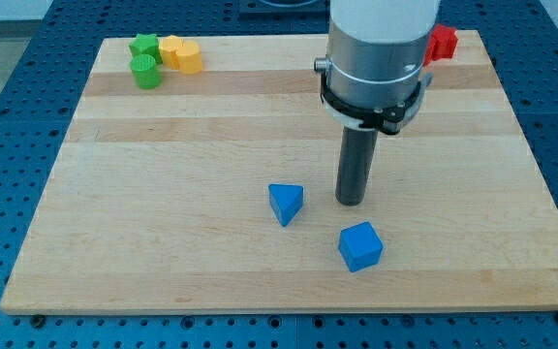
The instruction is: Move the blue triangle diagonally to the yellow heart
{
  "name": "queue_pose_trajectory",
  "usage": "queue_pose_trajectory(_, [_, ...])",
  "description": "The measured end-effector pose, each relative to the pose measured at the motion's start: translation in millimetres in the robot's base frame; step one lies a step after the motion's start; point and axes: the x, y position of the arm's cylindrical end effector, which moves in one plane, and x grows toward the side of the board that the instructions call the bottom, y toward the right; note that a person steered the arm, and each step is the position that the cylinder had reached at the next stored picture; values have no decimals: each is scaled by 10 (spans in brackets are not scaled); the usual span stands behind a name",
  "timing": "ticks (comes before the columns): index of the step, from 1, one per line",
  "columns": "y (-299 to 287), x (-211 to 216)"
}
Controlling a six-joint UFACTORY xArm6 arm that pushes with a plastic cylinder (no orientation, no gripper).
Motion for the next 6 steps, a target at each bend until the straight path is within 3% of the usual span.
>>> queue_pose_trajectory(6, [-744, 27])
